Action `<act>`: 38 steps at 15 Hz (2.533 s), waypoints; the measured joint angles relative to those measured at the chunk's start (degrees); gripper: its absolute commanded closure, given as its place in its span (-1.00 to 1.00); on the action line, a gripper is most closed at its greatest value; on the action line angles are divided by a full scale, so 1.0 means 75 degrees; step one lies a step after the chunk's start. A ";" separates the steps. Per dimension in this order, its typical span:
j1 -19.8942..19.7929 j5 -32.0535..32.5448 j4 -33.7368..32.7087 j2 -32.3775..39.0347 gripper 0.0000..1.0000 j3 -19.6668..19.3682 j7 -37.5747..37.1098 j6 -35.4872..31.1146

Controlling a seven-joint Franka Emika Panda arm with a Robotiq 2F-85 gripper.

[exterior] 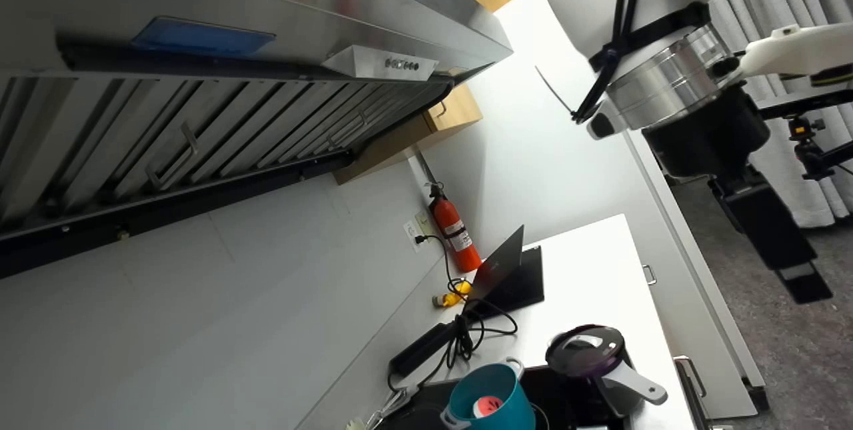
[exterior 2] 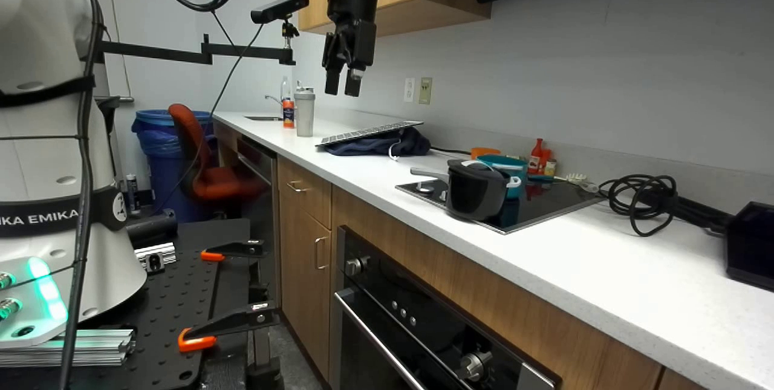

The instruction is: Take the lid on the black pot and put it on the blue pot, then take the purple object in the pot and put it on the counter, then take the lid on the blue pot and put it back on the black pot

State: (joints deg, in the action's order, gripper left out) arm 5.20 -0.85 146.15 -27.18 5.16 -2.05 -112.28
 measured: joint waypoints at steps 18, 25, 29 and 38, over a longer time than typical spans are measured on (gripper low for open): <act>-0.0650 0.0068 -0.0157 0.0957 -1.00 -0.0107 -0.0666 -0.2895; -0.0645 0.0065 -0.0148 0.0957 -1.00 -0.0105 -0.0665 -0.2894; -0.0644 0.0067 -0.0162 0.1007 -1.00 -0.0105 -0.0665 -0.2895; -0.0665 0.0200 -0.0826 0.1790 -1.00 -0.0227 -0.0665 -0.3307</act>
State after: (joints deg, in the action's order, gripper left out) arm 0.21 0.65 139.96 -13.75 3.46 -7.03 -137.08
